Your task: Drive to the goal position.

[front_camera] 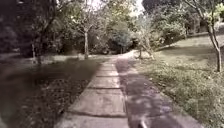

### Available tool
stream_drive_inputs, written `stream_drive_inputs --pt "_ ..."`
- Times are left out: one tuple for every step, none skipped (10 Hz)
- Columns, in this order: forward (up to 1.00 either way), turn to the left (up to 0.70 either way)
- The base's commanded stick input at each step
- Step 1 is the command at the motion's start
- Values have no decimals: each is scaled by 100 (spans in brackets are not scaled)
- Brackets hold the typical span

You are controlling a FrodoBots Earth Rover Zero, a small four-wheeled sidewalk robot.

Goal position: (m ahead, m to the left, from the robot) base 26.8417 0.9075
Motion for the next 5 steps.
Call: stream_drive_inputs --pt "70 0" --pt "70 0" --pt "70 0" --pt "70 0" --pt "70 0"
